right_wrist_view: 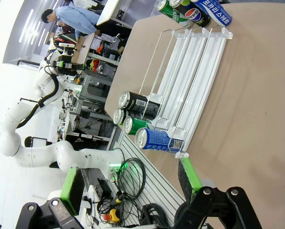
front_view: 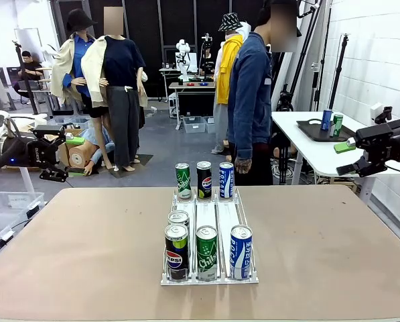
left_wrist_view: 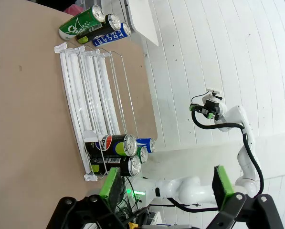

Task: Retrieve and hand over the desired beverage to the person.
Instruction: Place the picked can on the Handle tray extended by the person.

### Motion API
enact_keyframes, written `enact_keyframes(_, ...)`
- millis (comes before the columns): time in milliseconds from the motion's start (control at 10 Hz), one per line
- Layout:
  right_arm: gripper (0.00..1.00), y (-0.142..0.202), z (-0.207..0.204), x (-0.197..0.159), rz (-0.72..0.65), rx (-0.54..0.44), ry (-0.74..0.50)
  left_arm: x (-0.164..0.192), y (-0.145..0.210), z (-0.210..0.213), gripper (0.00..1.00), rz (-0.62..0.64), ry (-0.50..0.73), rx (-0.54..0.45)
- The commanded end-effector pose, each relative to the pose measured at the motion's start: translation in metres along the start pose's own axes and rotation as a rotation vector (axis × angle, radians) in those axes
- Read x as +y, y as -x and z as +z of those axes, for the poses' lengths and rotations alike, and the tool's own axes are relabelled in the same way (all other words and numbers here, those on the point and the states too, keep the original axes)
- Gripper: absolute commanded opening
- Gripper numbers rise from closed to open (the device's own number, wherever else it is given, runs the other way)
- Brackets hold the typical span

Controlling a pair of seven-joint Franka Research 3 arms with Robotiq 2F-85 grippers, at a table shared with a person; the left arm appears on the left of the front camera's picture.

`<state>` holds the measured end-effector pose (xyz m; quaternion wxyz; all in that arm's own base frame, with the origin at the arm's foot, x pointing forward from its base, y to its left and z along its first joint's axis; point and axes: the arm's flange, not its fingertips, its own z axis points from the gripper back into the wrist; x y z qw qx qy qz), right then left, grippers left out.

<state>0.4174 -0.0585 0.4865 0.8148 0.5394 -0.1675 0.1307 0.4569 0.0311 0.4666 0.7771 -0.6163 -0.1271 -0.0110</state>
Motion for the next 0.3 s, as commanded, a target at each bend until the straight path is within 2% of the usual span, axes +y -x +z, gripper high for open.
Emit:
enact_keyframes(0, 1.00, 0.0000, -0.0008, 0.0003, 0.001, 0.001, -0.005, 0.0002, 0.0001, 0.0015, 1.00, 0.001, 0.005, -0.002)
enact_keyframes(200, 1.00, 0.0000, -0.0008, 0.0003, 0.001, 0.001, -0.005, 0.0002, 0.0001, 0.0015, 1.00, 0.001, 0.005, -0.002)
